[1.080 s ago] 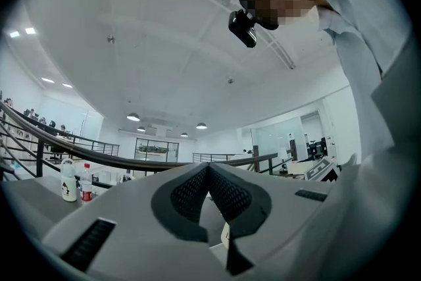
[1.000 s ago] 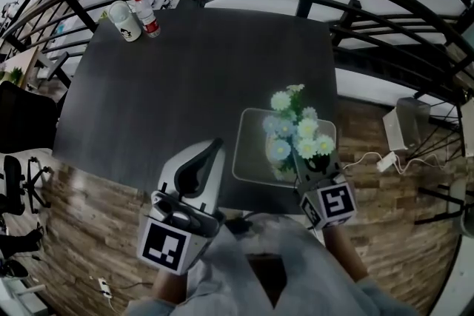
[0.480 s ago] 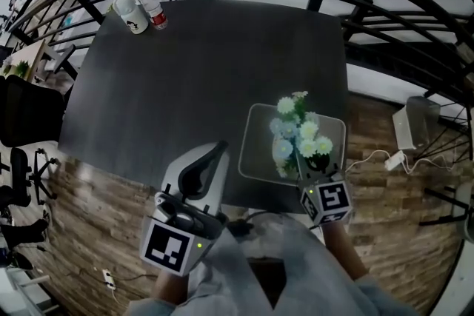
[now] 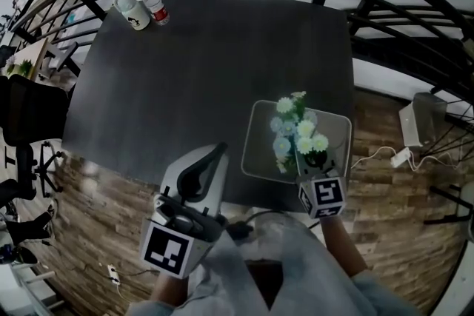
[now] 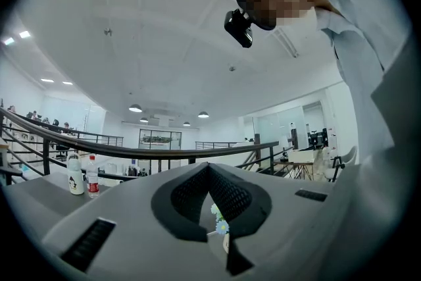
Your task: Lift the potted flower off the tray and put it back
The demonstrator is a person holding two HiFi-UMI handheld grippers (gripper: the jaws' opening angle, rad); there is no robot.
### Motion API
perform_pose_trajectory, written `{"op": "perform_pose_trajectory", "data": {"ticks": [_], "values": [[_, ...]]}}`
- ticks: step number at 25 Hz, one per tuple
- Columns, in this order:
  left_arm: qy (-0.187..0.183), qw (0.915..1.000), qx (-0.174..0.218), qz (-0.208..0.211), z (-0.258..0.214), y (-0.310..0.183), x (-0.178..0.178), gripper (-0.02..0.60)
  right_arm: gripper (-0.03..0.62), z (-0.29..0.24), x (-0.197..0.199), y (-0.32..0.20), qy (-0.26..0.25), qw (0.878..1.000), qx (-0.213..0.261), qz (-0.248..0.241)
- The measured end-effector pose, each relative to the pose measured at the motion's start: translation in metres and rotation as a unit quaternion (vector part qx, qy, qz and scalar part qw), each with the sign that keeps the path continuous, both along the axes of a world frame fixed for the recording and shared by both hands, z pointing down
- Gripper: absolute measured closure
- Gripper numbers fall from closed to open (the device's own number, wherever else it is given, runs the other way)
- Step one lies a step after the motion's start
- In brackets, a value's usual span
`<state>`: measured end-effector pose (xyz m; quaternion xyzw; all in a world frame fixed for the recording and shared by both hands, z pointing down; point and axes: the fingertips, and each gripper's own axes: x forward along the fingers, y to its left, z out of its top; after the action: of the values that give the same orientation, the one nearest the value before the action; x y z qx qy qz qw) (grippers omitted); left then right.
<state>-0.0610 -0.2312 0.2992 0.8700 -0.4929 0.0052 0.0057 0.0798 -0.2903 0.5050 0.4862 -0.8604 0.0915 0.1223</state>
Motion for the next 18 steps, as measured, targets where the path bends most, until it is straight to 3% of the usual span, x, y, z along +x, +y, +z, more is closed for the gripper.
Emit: {"op": "perform_pose_trajectory", "data": {"ticks": [8,14,18], "values": [[-0.001,1.0,-0.004,0.004,0.003,-0.006,0.003,0.583,0.498,0.006,-0.007,-0.001,0.03,0.999,0.014,-0.018],[-0.002,0.9999,-0.004,0.015,0.003,-0.003,0.009,0.583,0.428,0.0,-0.009,-0.002,-0.013,1.0,0.008,-0.001],[-0.001,0.9998,-0.003,0.018,0.001,-0.001,0.009,0.583,0.388,0.009,-0.004,0.002,-0.014,1.0,-0.009,-0.002]]}}
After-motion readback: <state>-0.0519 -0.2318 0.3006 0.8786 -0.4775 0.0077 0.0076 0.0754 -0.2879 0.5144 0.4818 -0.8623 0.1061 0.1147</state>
